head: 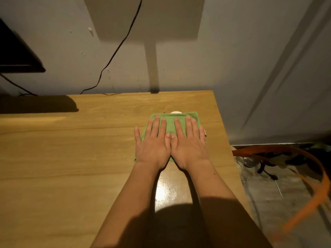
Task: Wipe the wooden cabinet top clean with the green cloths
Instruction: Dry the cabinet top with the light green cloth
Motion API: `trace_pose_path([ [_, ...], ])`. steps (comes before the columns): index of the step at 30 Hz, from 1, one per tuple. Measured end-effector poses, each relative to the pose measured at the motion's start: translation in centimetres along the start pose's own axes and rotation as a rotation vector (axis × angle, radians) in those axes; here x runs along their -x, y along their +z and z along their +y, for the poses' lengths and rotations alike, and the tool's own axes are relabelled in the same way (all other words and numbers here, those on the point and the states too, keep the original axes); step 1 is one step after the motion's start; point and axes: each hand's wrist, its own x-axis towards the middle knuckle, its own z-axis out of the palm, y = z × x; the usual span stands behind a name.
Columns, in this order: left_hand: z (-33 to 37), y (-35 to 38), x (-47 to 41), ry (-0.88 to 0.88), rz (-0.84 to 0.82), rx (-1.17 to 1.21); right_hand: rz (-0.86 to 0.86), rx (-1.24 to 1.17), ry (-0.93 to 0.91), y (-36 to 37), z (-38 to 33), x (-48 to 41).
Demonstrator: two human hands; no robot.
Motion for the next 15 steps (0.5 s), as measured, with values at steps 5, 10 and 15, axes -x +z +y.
trace_pose_path([
  [5, 1.0, 0.8, 8.0, -0.008, -0.008, -0.03, 0.011, -0.019, 0.004, 1.0, 0.6, 8.2],
  [10, 3.2, 1.3, 18.6, -0.032, -0.049, -0.005, -0.011, -0.012, -0.008, 1.9, 1.8, 18.8],
  [15, 5.6, 1.8, 27.8, -0.018, -0.101, -0.025, -0.029, 0.012, 0.003, 2.4, 3.4, 28.1],
])
